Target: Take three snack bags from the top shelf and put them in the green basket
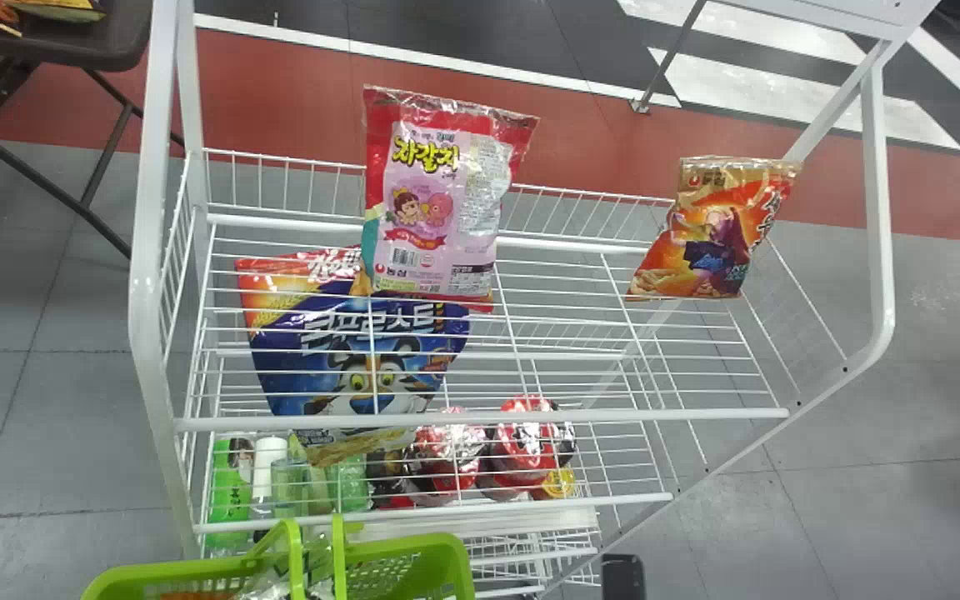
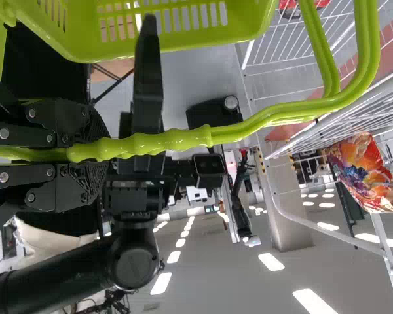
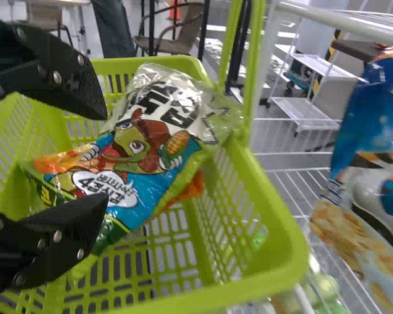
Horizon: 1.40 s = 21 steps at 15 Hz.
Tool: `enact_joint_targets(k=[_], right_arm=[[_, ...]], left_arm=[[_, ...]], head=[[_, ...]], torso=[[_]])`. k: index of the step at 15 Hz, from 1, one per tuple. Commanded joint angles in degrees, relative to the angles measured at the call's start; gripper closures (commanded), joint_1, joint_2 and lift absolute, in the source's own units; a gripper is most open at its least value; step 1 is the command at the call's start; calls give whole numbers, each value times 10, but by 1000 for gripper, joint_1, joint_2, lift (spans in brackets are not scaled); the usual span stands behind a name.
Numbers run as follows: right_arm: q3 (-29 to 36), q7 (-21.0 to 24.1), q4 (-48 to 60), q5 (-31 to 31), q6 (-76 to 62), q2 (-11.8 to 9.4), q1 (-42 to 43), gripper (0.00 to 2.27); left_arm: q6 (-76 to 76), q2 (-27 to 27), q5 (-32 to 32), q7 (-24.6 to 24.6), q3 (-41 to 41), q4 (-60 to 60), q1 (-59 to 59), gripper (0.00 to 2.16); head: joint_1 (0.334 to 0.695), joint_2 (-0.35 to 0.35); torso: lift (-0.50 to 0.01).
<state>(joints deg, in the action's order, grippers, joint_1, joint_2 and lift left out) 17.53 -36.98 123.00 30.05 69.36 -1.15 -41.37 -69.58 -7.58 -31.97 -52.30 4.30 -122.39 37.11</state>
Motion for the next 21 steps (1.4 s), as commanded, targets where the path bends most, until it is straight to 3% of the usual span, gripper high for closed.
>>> enact_joint_targets(k=[1,8,11,13,17,19,21], right_arm=[[37,0,36,-1,-42,10,-9,56],[102,10,148,-4,-320,12,-28,87],[99,101,158,-52,-492,12,-10,87],[114,132,148,-105,-427,12,61,63],[177,137,25,-234,-335,12,270,56],[206,136,-60,-243,-341,12,339,56],[218,133,-124,-230,-367,-16,372,56]], left_arm=[[0,1,3,1,4,0,0,2142],[0,1,7,3,7,0,0,2142],[0,0,8,4,7,-1,0,2142],[0,-2,8,3,7,-2,1,2142],[-2,-5,8,2,4,-7,2,2142],[-2,-6,8,4,2,-7,2,2142],[-3,-5,9,6,2,-5,-2,2142]], head=[[695,-350],[695,-350],[695,-350],[695,-350],[695,-350],[695,-350],[695,-350]], torso=[[-44],[-44],[-44],[-44],[-44],[-44],[-44]])
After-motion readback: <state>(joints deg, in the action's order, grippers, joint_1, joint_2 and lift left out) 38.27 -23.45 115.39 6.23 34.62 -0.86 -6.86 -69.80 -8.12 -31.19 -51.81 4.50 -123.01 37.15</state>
